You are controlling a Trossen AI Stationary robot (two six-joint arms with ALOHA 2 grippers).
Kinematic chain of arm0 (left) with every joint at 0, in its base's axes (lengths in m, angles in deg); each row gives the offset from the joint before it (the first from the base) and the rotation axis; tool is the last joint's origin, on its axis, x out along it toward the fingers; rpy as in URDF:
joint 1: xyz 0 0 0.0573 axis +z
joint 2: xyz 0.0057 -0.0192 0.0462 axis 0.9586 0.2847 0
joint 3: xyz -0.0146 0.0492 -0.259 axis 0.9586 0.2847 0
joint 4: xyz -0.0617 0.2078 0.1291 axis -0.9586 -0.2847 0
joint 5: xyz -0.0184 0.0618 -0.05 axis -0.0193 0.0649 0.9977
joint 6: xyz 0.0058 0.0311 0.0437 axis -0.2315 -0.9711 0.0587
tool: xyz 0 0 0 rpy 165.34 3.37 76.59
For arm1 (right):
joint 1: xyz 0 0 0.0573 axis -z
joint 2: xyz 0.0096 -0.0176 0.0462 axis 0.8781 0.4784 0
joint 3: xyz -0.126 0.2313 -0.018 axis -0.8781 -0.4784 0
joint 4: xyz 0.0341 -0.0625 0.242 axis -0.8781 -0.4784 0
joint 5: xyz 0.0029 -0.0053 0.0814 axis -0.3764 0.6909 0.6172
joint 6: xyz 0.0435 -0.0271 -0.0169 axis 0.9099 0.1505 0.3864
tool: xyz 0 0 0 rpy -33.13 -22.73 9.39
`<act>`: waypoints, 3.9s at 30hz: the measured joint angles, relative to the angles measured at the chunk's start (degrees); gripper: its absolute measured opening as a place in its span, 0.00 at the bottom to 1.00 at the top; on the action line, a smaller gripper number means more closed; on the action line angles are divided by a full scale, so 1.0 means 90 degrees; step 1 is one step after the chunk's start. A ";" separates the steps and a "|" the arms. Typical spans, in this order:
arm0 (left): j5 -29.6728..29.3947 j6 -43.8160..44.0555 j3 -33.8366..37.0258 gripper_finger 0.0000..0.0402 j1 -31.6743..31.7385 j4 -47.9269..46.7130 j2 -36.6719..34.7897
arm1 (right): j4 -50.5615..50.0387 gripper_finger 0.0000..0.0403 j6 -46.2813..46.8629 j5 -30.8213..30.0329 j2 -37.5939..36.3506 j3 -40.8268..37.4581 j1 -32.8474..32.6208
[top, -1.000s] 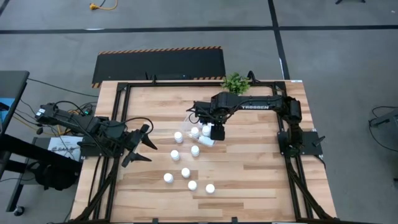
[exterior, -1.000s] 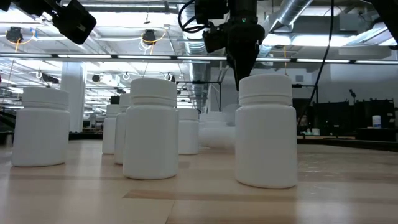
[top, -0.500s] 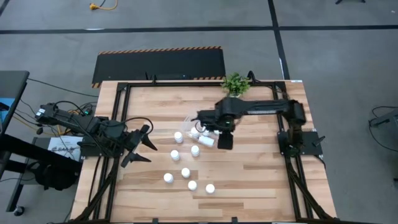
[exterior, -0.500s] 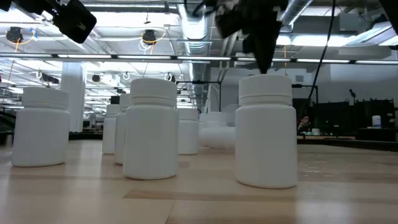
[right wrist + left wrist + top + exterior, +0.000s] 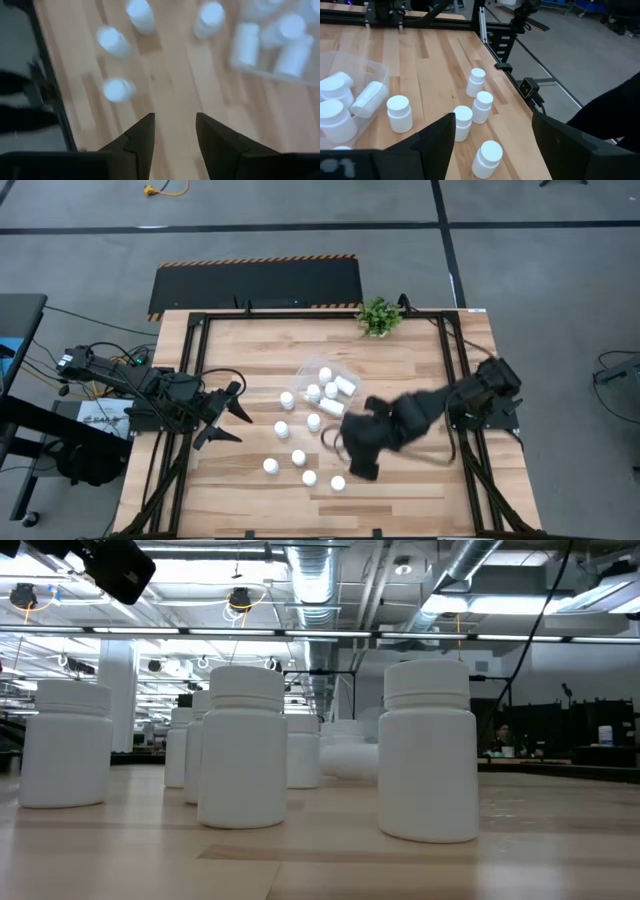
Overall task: Pick and place pill bottles into a basket
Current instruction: Put the pill bottle into the bin
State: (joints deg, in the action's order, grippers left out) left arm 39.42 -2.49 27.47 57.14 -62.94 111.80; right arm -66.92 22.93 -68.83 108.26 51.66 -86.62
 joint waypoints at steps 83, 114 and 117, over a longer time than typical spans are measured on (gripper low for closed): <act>-0.0295 -0.0063 0.0000 0.63 0.0000 -0.0187 0.0000 | 0.1721 0.63 -0.2920 0.1311 0.2197 -0.0010 -0.0329; -0.0294 -0.0003 0.0000 0.63 0.0000 -0.0262 0.0000 | 0.1803 0.60 -0.3034 0.1238 0.2811 -0.0010 -0.0341; -0.0299 -0.0002 0.0000 0.63 0.0000 -0.0262 0.0000 | 0.1804 0.53 -0.3032 0.1240 0.2811 -0.0010 -0.0312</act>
State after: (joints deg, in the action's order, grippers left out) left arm 36.72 -2.50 27.47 57.14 -65.30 111.80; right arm -50.68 -4.36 -57.67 133.56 51.57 -89.43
